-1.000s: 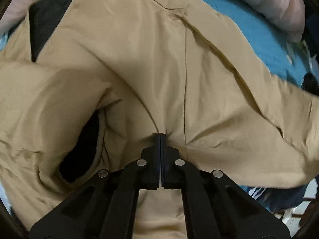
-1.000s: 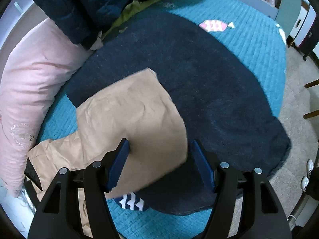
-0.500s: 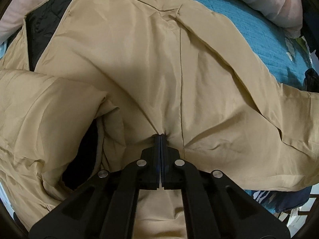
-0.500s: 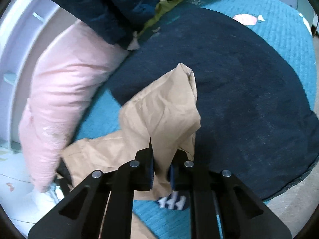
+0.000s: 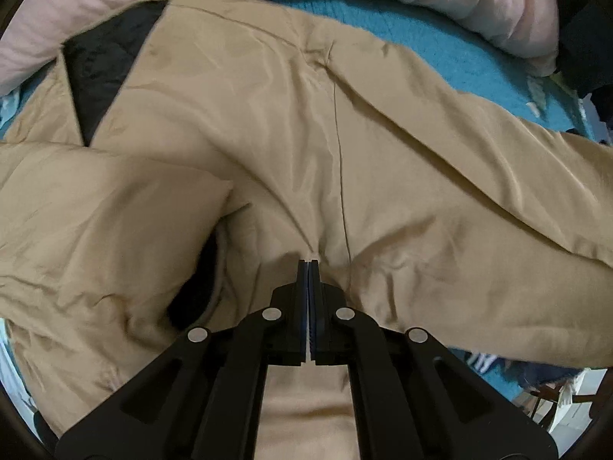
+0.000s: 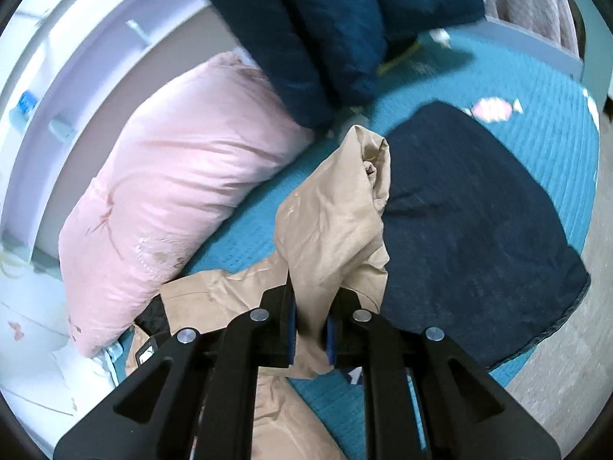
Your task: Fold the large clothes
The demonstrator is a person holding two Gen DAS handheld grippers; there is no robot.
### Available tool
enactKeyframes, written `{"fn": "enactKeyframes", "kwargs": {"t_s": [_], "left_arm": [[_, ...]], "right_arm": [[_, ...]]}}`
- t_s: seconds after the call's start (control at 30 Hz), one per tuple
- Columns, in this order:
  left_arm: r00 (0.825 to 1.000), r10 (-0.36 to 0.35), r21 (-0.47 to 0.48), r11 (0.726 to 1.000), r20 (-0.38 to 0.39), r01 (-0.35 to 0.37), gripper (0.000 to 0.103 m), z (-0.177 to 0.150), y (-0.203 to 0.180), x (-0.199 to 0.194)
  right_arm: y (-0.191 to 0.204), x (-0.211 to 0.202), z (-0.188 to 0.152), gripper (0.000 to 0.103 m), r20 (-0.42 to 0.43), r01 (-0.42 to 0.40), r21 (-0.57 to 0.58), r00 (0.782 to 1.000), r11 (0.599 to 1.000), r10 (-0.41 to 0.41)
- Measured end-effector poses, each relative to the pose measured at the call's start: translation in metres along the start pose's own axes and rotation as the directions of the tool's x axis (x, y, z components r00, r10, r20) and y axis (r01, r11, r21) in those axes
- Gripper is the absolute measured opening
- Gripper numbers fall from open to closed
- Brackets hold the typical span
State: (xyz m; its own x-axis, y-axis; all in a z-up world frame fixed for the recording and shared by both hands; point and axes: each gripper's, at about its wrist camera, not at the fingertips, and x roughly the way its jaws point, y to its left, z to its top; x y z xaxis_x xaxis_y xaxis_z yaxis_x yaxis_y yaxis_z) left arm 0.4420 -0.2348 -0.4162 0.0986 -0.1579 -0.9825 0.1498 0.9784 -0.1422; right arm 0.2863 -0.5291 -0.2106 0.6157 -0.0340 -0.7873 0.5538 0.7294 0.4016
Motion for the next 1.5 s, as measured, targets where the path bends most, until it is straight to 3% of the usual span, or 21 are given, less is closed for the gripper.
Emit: {"fn": "enactKeyframes", "kwargs": {"t_s": [0.13, 0.2, 0.23, 0.27, 0.33, 0.4, 0.57, 0.8, 1.07, 1.3, 1.4, 1.5], "left_arm": [[0.999, -0.046, 0.000, 0.999, 0.024, 0.046, 0.005, -0.005, 0.010, -0.029], [0.995, -0.088, -0.006, 0.996, 0.040, 0.088, 0.025, -0.009, 0.020, -0.049], [0.994, -0.098, -0.010, 0.995, 0.055, 0.098, 0.046, -0.011, 0.026, -0.060], [0.992, -0.099, -0.015, 0.995, 0.074, 0.100, 0.056, -0.012, 0.034, -0.070], [0.989, -0.095, -0.020, 0.995, 0.112, 0.098, 0.057, -0.014, 0.049, -0.088], [0.988, -0.078, -0.039, 0.996, 0.135, 0.084, 0.065, -0.017, 0.072, -0.109], [0.988, -0.035, -0.138, 0.989, 0.149, 0.056, 0.065, -0.018, 0.141, -0.144], [0.983, 0.048, -0.237, 0.971, 0.178, -0.005, 0.065, -0.030, 0.235, -0.176], [0.974, 0.126, -0.318, 0.946, 0.190, -0.060, 0.072, -0.061, 0.314, -0.191], [0.975, 0.155, -0.393, 0.916, 0.162, -0.081, 0.074, -0.083, 0.376, -0.178], [0.975, 0.172, -0.417, 0.903, 0.140, -0.099, 0.074, -0.089, 0.398, -0.170], [0.976, 0.183, -0.442, 0.890, 0.116, -0.115, 0.075, -0.096, 0.417, -0.162]], "right_arm": [[0.045, -0.016, -0.011, 0.011, 0.018, -0.032, -0.077, 0.999, 0.997, 0.033], [0.067, -0.020, -0.017, 0.011, 0.017, -0.055, -0.110, 0.998, 0.992, 0.057], [0.077, -0.021, -0.020, 0.011, 0.011, -0.072, -0.122, 0.997, 0.990, 0.074], [0.089, -0.022, -0.024, 0.011, 0.001, -0.093, -0.140, 0.996, 0.986, 0.094], [0.111, -0.024, -0.031, 0.011, -0.019, -0.124, -0.180, 0.992, 0.976, 0.122], [0.136, -0.025, -0.041, 0.011, -0.028, -0.141, -0.222, 0.990, 0.965, 0.138], [0.193, -0.023, -0.071, 0.010, -0.087, -0.204, -0.305, 0.979, 0.930, 0.186], [0.274, 0.006, -0.126, 0.011, -0.201, -0.256, -0.422, 0.962, 0.870, 0.186], [0.360, 0.073, -0.222, 0.011, -0.365, -0.295, -0.543, 0.926, 0.786, 0.096], [0.397, 0.131, -0.294, 0.011, -0.470, -0.320, -0.601, 0.883, 0.732, 0.000], [0.405, 0.150, -0.315, 0.019, -0.512, -0.336, -0.603, 0.859, 0.724, -0.027], [0.409, 0.161, -0.335, 0.055, -0.598, -0.392, -0.555, 0.801, 0.734, -0.024]]}}
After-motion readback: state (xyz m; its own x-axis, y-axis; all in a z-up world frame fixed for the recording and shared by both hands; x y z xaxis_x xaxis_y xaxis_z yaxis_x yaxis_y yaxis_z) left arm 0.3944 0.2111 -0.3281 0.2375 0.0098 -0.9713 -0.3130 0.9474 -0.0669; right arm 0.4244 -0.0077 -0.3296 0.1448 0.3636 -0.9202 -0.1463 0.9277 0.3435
